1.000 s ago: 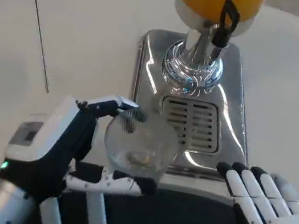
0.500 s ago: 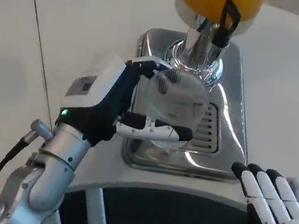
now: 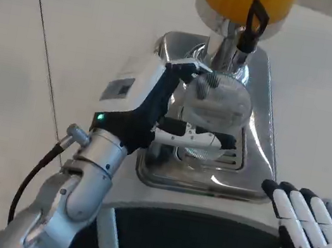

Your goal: Grasp the cup under the faucet to collect the drink, then remove the cup.

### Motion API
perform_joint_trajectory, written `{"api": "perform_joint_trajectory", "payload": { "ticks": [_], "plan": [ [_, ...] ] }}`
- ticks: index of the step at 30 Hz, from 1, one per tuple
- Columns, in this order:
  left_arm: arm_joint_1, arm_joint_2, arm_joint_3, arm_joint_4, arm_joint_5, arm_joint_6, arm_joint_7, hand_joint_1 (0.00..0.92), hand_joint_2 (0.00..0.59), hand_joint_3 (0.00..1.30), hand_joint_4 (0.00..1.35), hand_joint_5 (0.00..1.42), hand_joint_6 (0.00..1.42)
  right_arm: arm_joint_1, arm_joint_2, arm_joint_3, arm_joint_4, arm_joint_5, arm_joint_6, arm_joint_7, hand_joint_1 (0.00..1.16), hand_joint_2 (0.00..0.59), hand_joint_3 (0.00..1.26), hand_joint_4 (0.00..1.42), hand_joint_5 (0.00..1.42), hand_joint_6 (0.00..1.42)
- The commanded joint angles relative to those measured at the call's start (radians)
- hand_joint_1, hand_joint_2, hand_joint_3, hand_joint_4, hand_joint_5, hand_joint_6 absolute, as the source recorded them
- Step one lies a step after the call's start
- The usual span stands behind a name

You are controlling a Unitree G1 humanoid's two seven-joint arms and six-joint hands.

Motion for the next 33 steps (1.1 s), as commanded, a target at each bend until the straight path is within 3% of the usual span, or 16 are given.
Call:
{"api": "perform_joint_trajectory", "payload": {
  "ticks": [1, 15, 17, 18, 21, 23, 26, 33],
  "plan": [
    [-0.031, -0.019, -0.017, 0.019, 0.007, 0.006, 0.045, 0.695, 0.000, 1.05, 1.21, 1.35, 1.42, 0.033, 0.003, -0.014, -0.020, 0.012, -0.006, -0.018, 0.26, 0.479, 0.00, 0.00, 0.00, 0.00],
    [-0.099, -0.034, -0.062, 0.170, 0.048, 0.047, 0.167, 0.704, 0.000, 1.03, 1.18, 1.34, 1.42, 0.004, 0.006, -0.003, -0.014, 0.014, 0.008, 0.002, 0.26, 0.479, 0.00, 0.00, 0.00, 0.00],
    [-0.096, -0.027, -0.059, 0.182, 0.037, 0.032, 0.170, 0.700, 0.000, 0.99, 1.14, 1.31, 1.42, 0.000, 0.006, -0.001, -0.013, 0.014, 0.009, 0.003, 0.26, 0.479, 0.00, 0.00, 0.00, 0.00],
    [-0.093, -0.023, -0.060, 0.186, 0.031, 0.026, 0.167, 0.692, 0.000, 0.92, 1.02, 1.23, 1.33, -0.001, 0.006, -0.001, -0.012, 0.015, 0.010, 0.004, 0.26, 0.479, 0.00, 0.00, 0.00, 0.00],
    [-0.083, -0.012, -0.068, 0.193, 0.026, 0.009, 0.160, 0.595, 0.000, 0.68, 0.78, 1.00, 1.22, -0.010, 0.004, -0.001, -0.008, 0.018, 0.013, 0.008, 0.26, 0.479, 0.00, 0.00, 0.00, 0.00],
    [-0.076, -0.006, -0.074, 0.191, 0.031, 0.001, 0.170, 0.504, 0.000, 0.60, 0.69, 0.93, 1.19, -0.016, 0.004, 0.002, -0.006, 0.018, 0.015, 0.009, 0.26, 0.479, 0.00, 0.00, 0.00, 0.00],
    [-0.076, -0.004, -0.077, 0.190, 0.021, -0.011, 0.173, 0.292, 0.029, 0.47, 0.56, 0.89, 1.11, -0.018, 0.004, 0.002, -0.004, 0.019, 0.015, 0.010, 0.26, 0.479, 0.00, 0.00, 0.00, 0.00],
    [-0.061, 0.000, -0.084, 0.182, 0.019, -0.031, 0.178, 0.258, 0.047, 0.38, 0.47, 0.86, 1.06, -0.006, 0.003, -0.007, -0.011, 0.028, 0.013, 0.009, 0.25, 0.482, 0.00, 0.00, 0.00, 0.00]
  ]
}}
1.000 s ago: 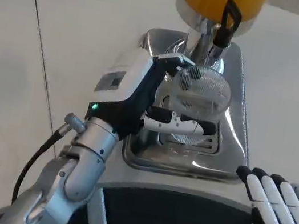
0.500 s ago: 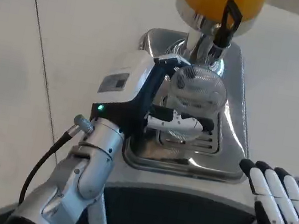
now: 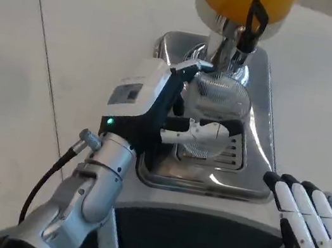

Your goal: Grasp the cup under the faucet to collect the drink, then remove the cup.

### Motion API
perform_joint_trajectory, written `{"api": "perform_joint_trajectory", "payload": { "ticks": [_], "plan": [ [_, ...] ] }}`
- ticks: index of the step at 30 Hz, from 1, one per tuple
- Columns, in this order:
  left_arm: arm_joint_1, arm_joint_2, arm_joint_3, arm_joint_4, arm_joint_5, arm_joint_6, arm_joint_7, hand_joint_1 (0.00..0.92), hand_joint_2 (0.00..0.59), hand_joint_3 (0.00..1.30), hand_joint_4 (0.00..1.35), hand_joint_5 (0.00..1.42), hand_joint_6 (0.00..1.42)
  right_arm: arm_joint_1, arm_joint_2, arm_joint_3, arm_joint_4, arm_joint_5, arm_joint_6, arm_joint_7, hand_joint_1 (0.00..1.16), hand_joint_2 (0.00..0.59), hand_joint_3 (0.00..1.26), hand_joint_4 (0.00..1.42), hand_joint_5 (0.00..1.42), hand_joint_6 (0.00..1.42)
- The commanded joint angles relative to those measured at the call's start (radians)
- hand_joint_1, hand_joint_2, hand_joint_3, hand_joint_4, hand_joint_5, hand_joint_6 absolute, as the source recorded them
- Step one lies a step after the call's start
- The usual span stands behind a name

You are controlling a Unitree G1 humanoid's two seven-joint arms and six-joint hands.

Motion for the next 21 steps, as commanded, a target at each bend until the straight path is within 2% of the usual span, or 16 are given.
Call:
{"api": "perform_joint_trajectory", "payload": {
  "ticks": [1, 4, 6, 8, 13, 21],
  "plan": [
    [0.021, 0.004, -0.009, -0.010, 0.000, -0.022, 0.018, 0.259, 0.048, 0.37, 0.46, 0.85, 1.06, 0.013, -0.006, -0.012, -0.002, 0.011, 0.006, 0.006, 0.25, 0.483, 0.00, 0.00, 0.00, 0.00],
    [0.030, 0.000, -0.009, -0.011, -0.001, -0.020, 0.025, 0.259, 0.048, 0.35, 0.43, 0.81, 1.01, 0.015, -0.007, -0.018, -0.008, 0.017, 0.008, 0.009, 0.25, 0.484, 0.00, 0.00, 0.00, 0.00],
    [0.037, 0.003, -0.001, -0.025, -0.009, -0.025, 0.028, 0.220, 0.036, 0.28, 0.33, 0.66, 0.80, 0.018, -0.009, -0.023, -0.007, 0.021, 0.007, 0.010, 0.25, 0.485, 0.00, 0.00, 0.00, 0.00],
    [0.042, 0.015, 0.009, -0.047, -0.015, -0.029, 0.025, 0.157, 0.016, 0.24, 0.30, 0.62, 0.72, 0.015, -0.009, -0.025, -0.004, 0.024, 0.005, 0.011, 0.25, 0.485, 0.00, 0.00, 0.00, 0.00],
    [0.055, 0.036, 0.031, -0.081, -0.038, -0.024, 0.016, 0.058, 0.000, 0.23, 0.28, 0.61, 0.71, -0.005, -0.010, -0.020, -0.002, 0.023, 0.006, 0.017, 0.24, 0.486, 0.00, 0.00, 0.00, 0.00],
    [0.088, 0.080, 0.081, -0.179, -0.065, -0.017, -0.003, 0.004, 0.000, 0.23, 0.28, 0.60, 0.69, -0.023, -0.006, -0.008, -0.003, 0.018, 0.000, 0.021, 0.24, 0.478, 0.00, 0.00, 0.00, 0.00]
  ]
}}
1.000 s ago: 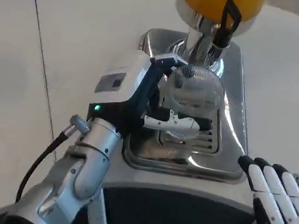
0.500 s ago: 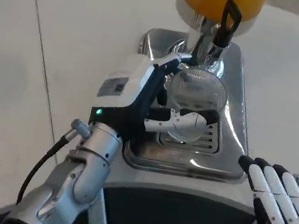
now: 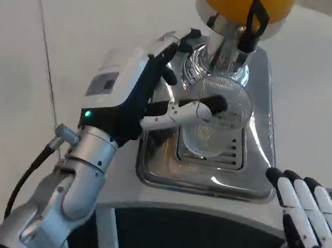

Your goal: Grasp the cup under the faucet to collect the drink, then remove the cup.

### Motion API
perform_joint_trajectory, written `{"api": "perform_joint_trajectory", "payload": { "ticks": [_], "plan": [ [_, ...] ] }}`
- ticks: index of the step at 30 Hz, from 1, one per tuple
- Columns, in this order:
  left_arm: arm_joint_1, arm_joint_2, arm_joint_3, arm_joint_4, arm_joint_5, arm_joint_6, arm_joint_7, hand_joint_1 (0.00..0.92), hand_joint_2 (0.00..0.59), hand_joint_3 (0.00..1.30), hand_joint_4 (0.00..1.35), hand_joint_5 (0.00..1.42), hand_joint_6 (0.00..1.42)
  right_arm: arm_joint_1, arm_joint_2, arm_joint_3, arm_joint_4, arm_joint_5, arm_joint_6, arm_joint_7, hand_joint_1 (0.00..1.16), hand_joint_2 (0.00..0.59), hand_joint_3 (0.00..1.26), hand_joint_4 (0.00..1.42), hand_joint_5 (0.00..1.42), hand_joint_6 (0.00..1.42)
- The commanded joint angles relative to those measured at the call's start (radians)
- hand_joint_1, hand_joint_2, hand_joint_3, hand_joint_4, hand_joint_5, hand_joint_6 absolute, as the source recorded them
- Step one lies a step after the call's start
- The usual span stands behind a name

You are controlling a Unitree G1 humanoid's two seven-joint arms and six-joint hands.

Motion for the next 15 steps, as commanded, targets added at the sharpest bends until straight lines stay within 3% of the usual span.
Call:
{"api": "perform_joint_trajectory", "payload": {
  "ticks": [1, 5, 10, 15],
  "plan": [
    [0.041, 0.046, 0.039, -0.079, -0.008, 0.000, -0.022, 0.003, 0.000, 0.22, 0.27, 0.60, 0.68, 0.003, -0.001, 0.007, -0.003, -0.003, 0.000, -0.001, 0.23, 0.478, 0.00, 0.00, 0.00, 0.00],
    [0.116, 0.121, 0.097, -0.187, -0.016, 0.001, -0.054, 0.000, 0.000, 0.17, 0.19, 0.47, 0.46, 0.012, 0.016, 0.005, -0.014, 0.008, 0.007, -0.011, 0.23, 0.477, 0.00, 0.00, 0.00, 0.00],
    [0.290, 0.225, 0.170, -0.361, 0.000, -0.009, -0.104, 0.043, 0.008, 0.05, 0.07, 0.33, 0.33, -0.016, 0.038, -0.011, -0.031, 0.056, 0.046, 0.001, 0.23, 0.476, 0.00, 0.00, 0.00, 0.00],
    [0.403, 0.266, 0.202, -0.466, 0.011, -0.001, -0.144, 0.156, 0.048, 0.00, 0.00, 0.19, 0.19, -0.068, 0.062, -0.003, -0.036, 0.107, 0.104, 0.022, 0.23, 0.476, 0.00, 0.00, 0.00, 0.00]
  ]
}}
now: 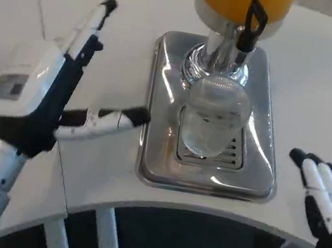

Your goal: Grasp the cup under the faucet to collect the drink, then remove the cup.

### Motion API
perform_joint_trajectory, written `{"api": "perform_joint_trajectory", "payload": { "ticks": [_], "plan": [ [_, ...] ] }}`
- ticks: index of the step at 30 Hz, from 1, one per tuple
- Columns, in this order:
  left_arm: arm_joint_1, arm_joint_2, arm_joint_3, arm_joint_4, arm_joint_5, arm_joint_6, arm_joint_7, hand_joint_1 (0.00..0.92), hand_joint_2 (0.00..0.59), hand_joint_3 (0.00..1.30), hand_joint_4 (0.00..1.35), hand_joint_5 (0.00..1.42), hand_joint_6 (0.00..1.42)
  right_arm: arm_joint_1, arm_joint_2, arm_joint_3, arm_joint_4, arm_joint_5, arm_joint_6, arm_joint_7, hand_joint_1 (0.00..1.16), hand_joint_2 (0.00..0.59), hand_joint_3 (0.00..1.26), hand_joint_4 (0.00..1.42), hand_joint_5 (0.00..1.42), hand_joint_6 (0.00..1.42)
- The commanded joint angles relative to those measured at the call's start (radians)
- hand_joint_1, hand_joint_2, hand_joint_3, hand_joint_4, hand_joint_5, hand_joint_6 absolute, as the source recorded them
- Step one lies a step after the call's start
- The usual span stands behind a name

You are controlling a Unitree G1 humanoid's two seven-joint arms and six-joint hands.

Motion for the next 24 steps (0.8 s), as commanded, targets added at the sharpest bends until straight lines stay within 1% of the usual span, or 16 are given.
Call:
{"api": "perform_joint_trajectory", "payload": {
  "ticks": [1, 3, 6, 8, 10, 11, 13, 14, 16, 17, 18, 20, 22, 24],
  "plan": [
    [0.092, 0.033, 0.018, -0.091, 0.021, -0.005, -0.042, 0.165, 0.058, 0.00, 0.00, 0.16, 0.16, -0.028, 0.018, 0.008, -0.016, 0.038, 0.043, 0.015, 0.23, 0.476, 0.00, 0.00, 0.00, 0.00],
    [0.144, 0.054, 0.028, -0.141, 0.040, -0.010, -0.059, 0.170, 0.061, 0.00, 0.00, 0.13, 0.12, -0.036, 0.028, 0.018, -0.019, 0.050, 0.058, 0.016, 0.23, 0.476, 0.00, 0.00, 0.00, 0.00],
    [0.223, 0.084, 0.047, -0.224, 0.083, -0.011, -0.083, 0.134, 0.067, 0.00, 0.00, 0.06, 0.07, -0.040, 0.045, 0.029, -0.034, 0.065, 0.076, 0.014, 0.22, 0.476, 0.00, 0.00, 0.00, 0.00],
    [0.274, 0.097, 0.058, -0.275, 0.106, -0.007, -0.105, 0.102, 0.067, 0.00, 0.00, 0.01, 0.03, -0.041, 0.056, 0.034, -0.046, 0.081, 0.089, 0.014, 0.22, 0.476, 0.00, 0.00, 0.00, 0.00],
    [0.343, 0.102, 0.069, -0.334, 0.129, 0.005, -0.136, 0.086, 0.070, 0.00, 0.00, 0.00, 0.00, -0.044, 0.069, 0.035, -0.061, 0.111, 0.108, 0.017, 0.21, 0.467, 0.00, 0.00, 0.00, 0.00],
    [0.377, 0.098, 0.073, -0.362, 0.146, 0.014, -0.150, 0.073, 0.072, 0.00, 0.00, 0.00, 0.00, -0.046, 0.074, 0.034, -0.067, 0.129, 0.119, 0.020, 0.19, 0.474, 0.00, 0.00, 0.00, 0.00],
    [0.448, 0.077, 0.074, -0.408, 0.187, 0.038, -0.158, 0.069, 0.073, 0.00, 0.00, 0.00, 0.00, -0.062, 0.084, 0.030, -0.074, 0.176, 0.152, 0.033, 0.18, 0.475, 0.00, 0.00, 0.00, 0.00],
    [0.469, 0.069, 0.073, -0.420, 0.201, 0.046, -0.158, 0.066, 0.073, 0.00, 0.00, 0.00, 0.00, -0.071, 0.089, 0.029, -0.076, 0.198, 0.171, 0.039, 0.15, 0.480, 0.00, 0.00, 0.00, 0.00],
    [0.507, 0.047, 0.071, -0.440, 0.231, 0.067, -0.154, 0.062, 0.074, 0.00, 0.00, 0.00, 0.00, -0.089, 0.093, 0.028, -0.078, 0.233, 0.200, 0.046, 0.15, 0.481, 0.00, 0.00, 0.00, 0.00],
    [0.521, 0.036, 0.071, -0.448, 0.242, 0.075, -0.153, 0.060, 0.074, 0.00, 0.00, 0.00, 0.00, -0.105, 0.094, 0.028, -0.079, 0.252, 0.219, 0.051, 0.14, 0.470, 0.00, 0.00, 0.00, 0.00],
    [0.534, 0.026, 0.070, -0.456, 0.258, 0.081, -0.148, 0.059, 0.074, 0.00, 0.00, 0.00, 0.00, -0.121, 0.094, 0.029, -0.079, 0.269, 0.235, 0.055, 0.11, 0.468, 0.00, 0.00, 0.00, 0.00],
    [0.550, 0.013, 0.065, -0.467, 0.281, 0.088, -0.142, 0.057, 0.074, 0.00, 0.00, 0.00, 0.00, -0.144, 0.091, 0.030, -0.077, 0.292, 0.257, 0.060, 0.10, 0.467, 0.00, 0.00, 0.00, 0.00],
    [0.563, 0.000, 0.059, -0.472, 0.296, 0.089, -0.139, 0.044, 0.077, 0.00, 0.00, 0.00, 0.00, -0.166, 0.086, 0.030, -0.071, 0.319, 0.275, 0.061, 0.08, 0.460, 0.00, 0.00, 0.00, 0.00],
    [0.573, -0.010, 0.054, -0.474, 0.305, 0.085, -0.136, 0.040, 0.077, 0.00, 0.00, 0.00, 0.00, -0.199, 0.076, 0.020, -0.058, 0.349, 0.283, 0.059, 0.07, 0.459, 0.00, 0.00, 0.00, 0.00]
  ]
}}
